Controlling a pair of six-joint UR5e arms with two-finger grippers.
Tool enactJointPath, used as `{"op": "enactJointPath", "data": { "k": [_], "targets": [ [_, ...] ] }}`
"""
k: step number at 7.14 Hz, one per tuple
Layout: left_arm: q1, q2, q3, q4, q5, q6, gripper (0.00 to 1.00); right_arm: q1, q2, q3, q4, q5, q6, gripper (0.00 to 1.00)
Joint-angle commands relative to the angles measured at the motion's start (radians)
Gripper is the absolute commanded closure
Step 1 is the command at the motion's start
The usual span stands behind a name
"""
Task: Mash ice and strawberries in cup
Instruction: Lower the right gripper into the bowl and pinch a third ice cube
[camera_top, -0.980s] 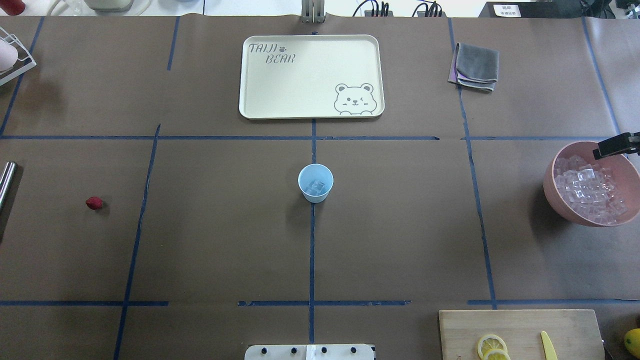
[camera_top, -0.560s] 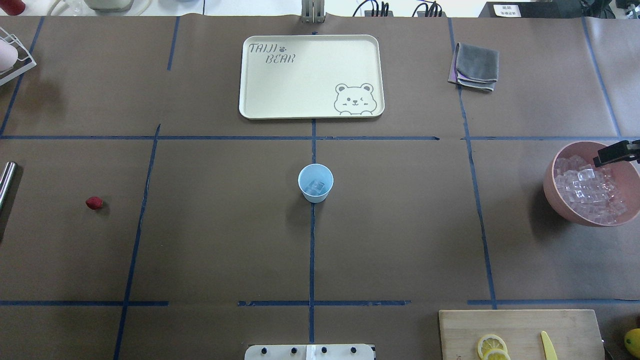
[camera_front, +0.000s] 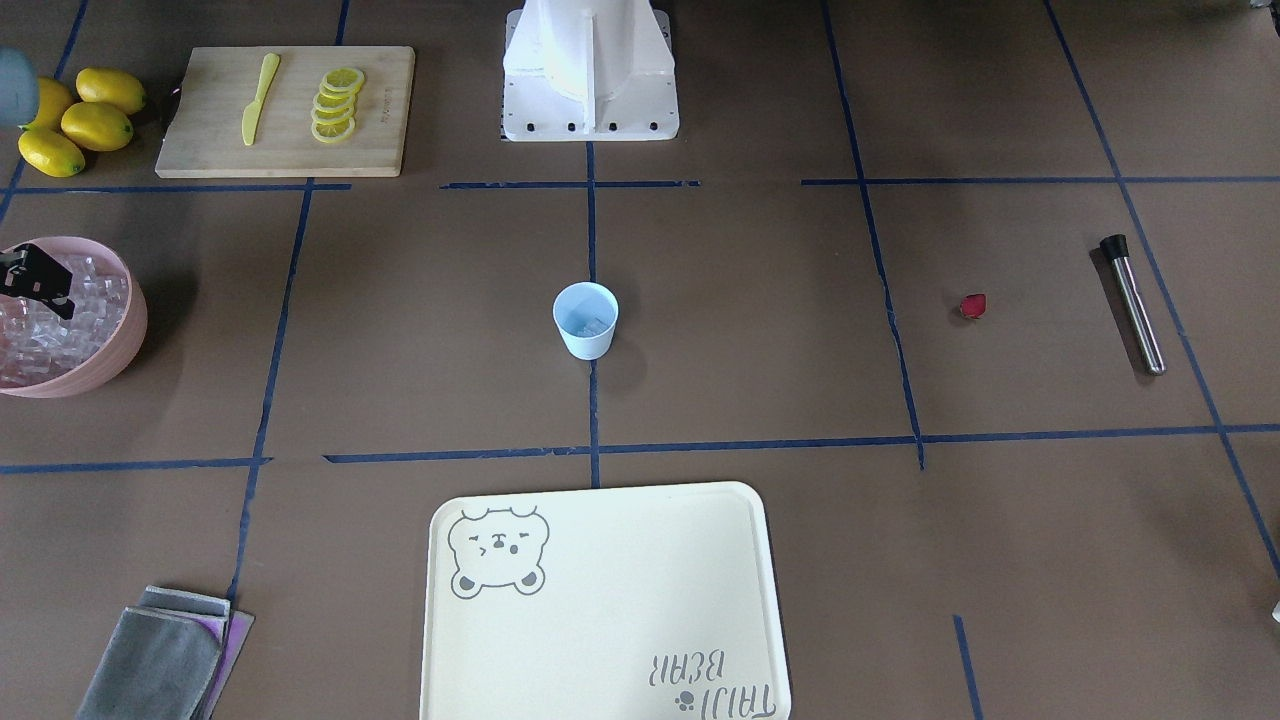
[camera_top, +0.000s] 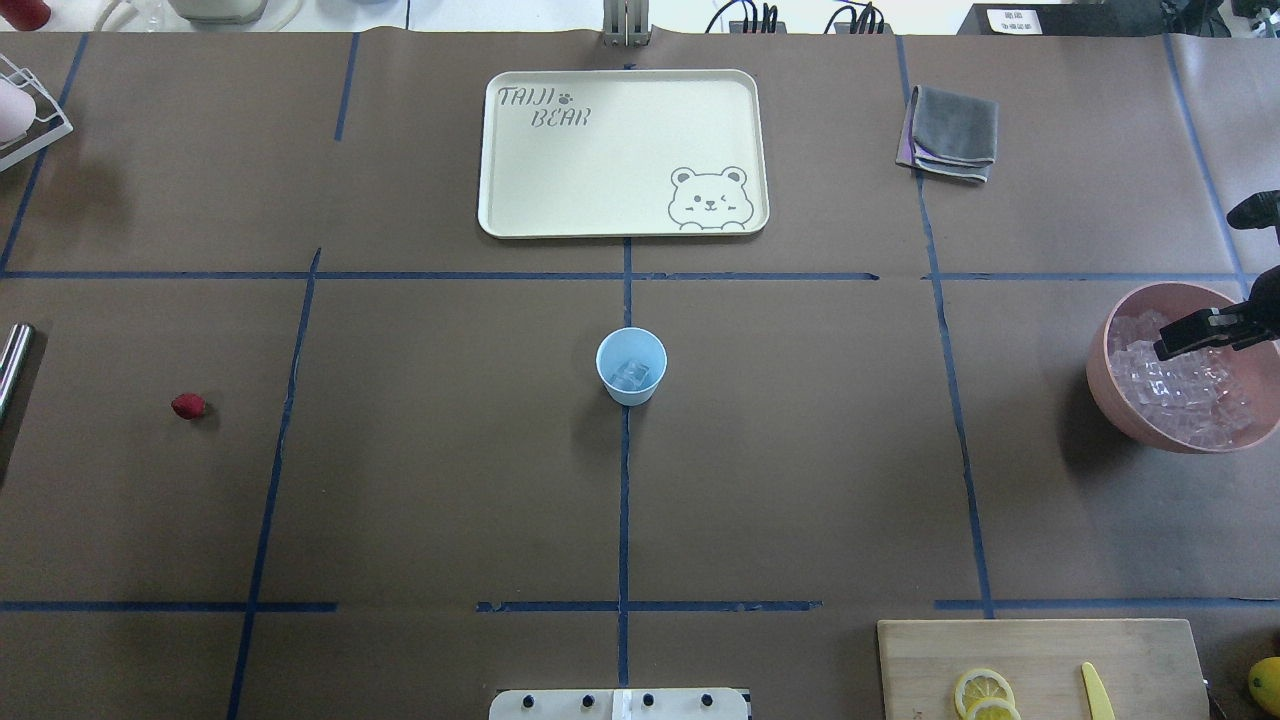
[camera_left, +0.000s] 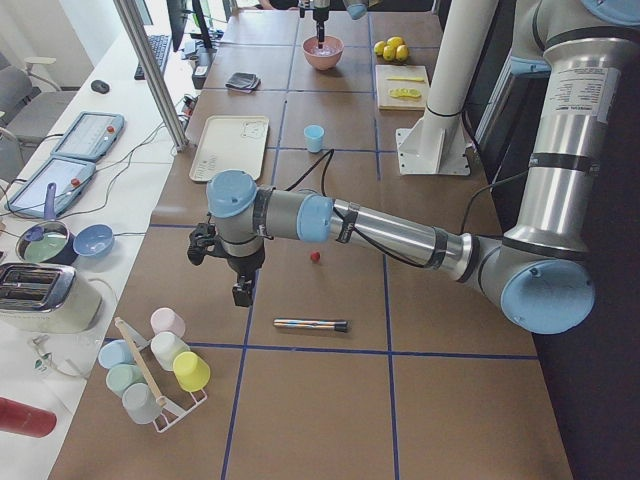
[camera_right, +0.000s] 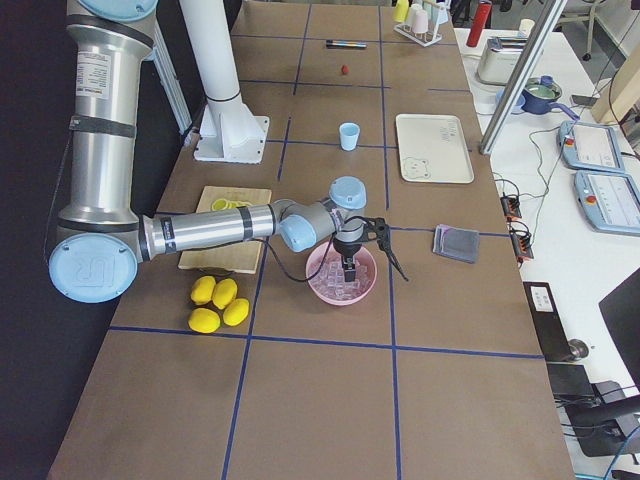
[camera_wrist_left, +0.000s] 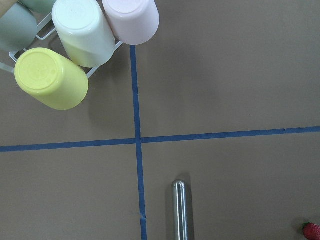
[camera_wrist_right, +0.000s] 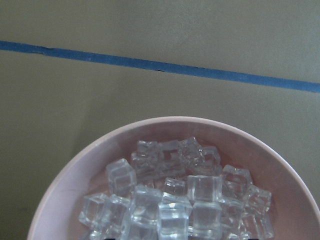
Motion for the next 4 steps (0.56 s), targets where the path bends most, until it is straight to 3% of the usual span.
{"op": "enactJointPath", "data": {
  "k": [1, 4],
  "targets": [
    [0.0, 0.0, 0.0, 0.0, 0.002, 0.0, 0.0, -0.004, 0.005, -0.007, 0.0, -0.001, -0.009, 0.22],
    [0.0, -0.002, 0.0, 0.0, 0.002, 0.0, 0.0, -0.009, 0.03, -0.034, -0.002, -0.001, -0.009, 0.24]
  ]
}}
